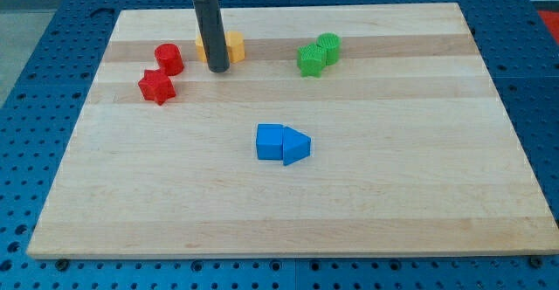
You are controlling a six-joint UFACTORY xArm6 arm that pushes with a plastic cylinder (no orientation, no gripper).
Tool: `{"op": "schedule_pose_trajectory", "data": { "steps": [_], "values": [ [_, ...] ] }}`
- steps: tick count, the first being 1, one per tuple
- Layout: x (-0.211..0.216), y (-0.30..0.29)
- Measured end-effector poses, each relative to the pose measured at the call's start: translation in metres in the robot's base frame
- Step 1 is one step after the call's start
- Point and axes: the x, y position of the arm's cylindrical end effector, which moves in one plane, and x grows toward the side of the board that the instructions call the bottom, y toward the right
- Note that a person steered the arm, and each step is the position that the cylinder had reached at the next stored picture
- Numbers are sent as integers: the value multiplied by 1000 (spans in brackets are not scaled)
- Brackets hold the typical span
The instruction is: Slide the yellow hexagon along with the yellow heart towards top left
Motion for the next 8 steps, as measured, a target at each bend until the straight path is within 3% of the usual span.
{"op": "schedule_pose_trajectory", "data": {
  "steps": [3,5,8],
  "values": [
    [-45,-4],
    [-8,10],
    [-36,59]
  ]
}}
